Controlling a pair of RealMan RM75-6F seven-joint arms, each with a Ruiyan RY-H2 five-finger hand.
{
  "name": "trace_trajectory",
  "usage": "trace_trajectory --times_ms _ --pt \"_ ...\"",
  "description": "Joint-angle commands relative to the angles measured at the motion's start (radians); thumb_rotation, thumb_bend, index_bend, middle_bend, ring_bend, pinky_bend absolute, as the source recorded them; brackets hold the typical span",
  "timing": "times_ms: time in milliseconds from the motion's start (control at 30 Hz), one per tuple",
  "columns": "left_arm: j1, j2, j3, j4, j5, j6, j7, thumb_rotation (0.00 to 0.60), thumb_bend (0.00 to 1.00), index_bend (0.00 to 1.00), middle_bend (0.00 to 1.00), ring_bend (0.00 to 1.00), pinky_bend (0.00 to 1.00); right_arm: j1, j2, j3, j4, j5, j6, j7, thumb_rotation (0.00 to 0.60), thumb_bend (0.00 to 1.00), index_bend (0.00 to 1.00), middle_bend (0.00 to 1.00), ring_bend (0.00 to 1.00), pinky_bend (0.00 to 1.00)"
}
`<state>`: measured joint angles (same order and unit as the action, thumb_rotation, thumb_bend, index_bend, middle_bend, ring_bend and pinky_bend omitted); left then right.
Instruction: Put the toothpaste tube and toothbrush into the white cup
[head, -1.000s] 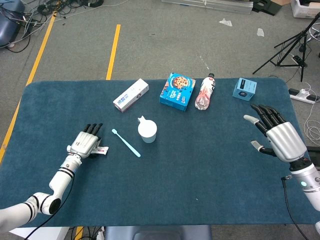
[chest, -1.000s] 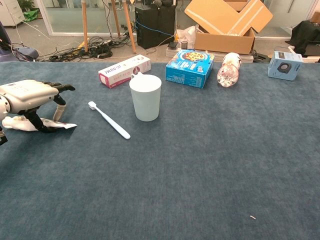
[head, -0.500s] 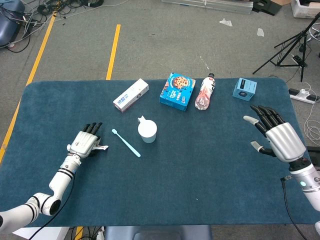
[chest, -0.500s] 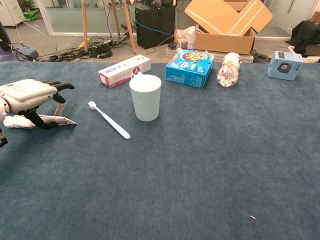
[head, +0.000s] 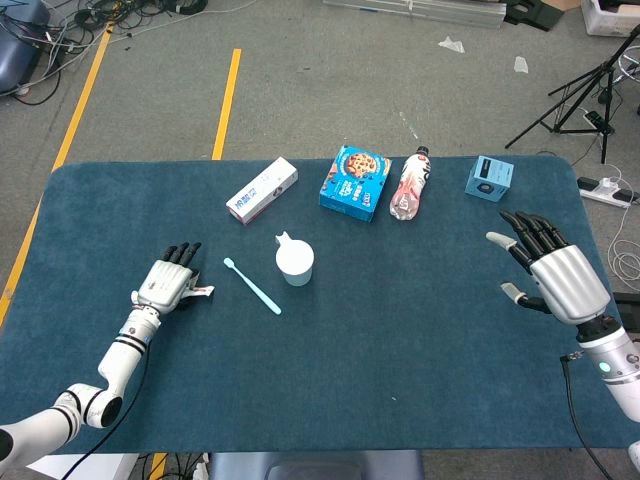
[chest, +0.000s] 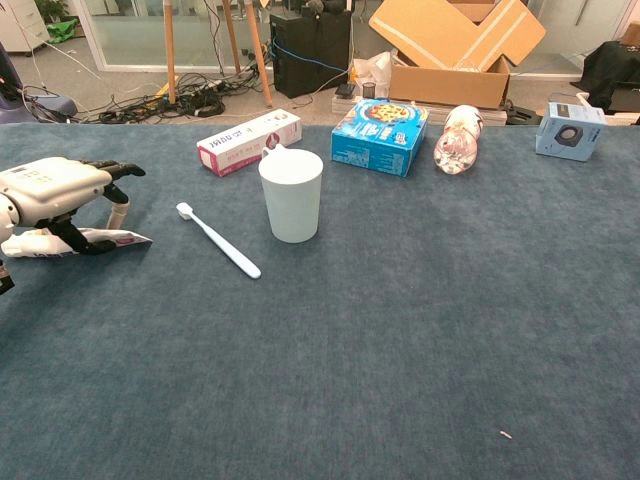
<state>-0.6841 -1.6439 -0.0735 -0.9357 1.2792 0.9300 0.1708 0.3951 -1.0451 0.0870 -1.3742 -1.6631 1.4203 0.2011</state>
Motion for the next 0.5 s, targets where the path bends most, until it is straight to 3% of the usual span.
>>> trace_trajectory --times_ms 33,500 --pt "0.002 -0.001 -0.005 0.002 -0.001 -0.004 -0.006 0.600 0.55 0.62 0.07 0.06 0.12 0.000 0.000 0.000 0.001 0.000 0.000 0.002 0.600 0.20 0.22 0.00 0.00 0.13" --pt "0.032 0.022 -0.036 -0.011 0.034 0.079 -0.089 0.600 0.62 0.81 0.13 0.07 0.16 -0.001 -0.001 -0.002 -0.002 -0.005 0.004 0.005 0.600 0.20 0.22 0.00 0.00 0.13"
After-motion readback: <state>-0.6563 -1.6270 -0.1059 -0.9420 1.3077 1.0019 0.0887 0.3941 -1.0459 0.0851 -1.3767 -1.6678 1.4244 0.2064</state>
